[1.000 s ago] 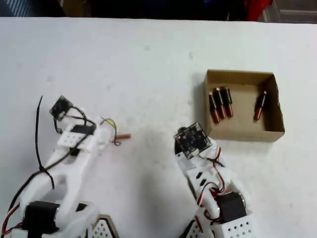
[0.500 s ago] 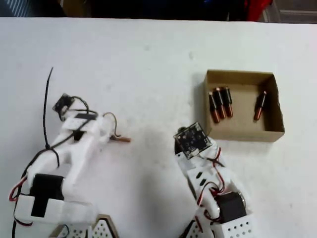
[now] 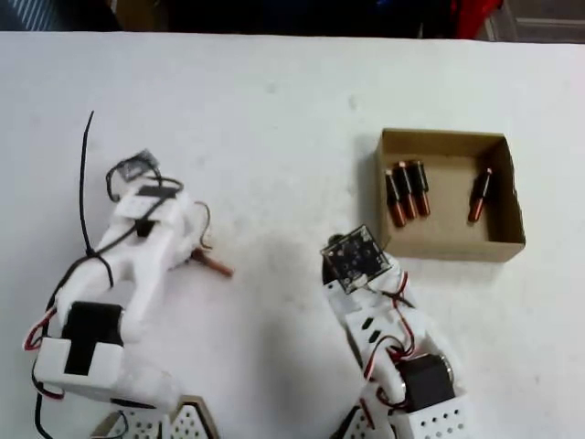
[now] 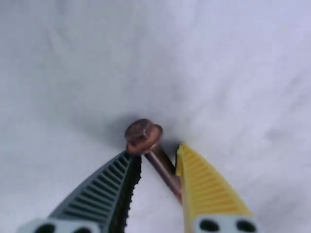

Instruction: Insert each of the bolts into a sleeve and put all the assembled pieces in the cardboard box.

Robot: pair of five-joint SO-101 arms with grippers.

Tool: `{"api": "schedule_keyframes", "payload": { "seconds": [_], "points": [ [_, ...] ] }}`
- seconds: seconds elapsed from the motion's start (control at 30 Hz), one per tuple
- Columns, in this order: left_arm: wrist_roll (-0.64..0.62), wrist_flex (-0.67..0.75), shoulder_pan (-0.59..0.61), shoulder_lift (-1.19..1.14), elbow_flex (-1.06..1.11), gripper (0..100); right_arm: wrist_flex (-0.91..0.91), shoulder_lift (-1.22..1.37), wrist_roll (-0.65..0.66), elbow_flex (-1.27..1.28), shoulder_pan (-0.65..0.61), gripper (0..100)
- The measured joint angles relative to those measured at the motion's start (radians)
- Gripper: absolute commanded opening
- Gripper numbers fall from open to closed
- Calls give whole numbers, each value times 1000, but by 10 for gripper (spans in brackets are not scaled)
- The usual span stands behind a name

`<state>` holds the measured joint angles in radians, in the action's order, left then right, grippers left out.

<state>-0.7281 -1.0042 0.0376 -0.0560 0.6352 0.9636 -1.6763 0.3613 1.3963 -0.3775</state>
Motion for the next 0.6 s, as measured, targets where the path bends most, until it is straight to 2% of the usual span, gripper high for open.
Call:
{"api": "schedule_keyframes", "payload": {
  "seconds": [0.2, 0.33, 0.43, 0.6],
  "points": [
    [31, -35, 5, 0, 0, 137, 0, 0, 0, 0, 0, 16],
    [32, -35, 5, 0, 0, 13, 0, 0, 0, 0, 0, 16],
    [35, -37, 5, 0, 0, 52, 0, 0, 0, 0, 0, 16],
    [35, -37, 5, 0, 0, 56, 0, 0, 0, 0, 0, 16]
  ]
}}
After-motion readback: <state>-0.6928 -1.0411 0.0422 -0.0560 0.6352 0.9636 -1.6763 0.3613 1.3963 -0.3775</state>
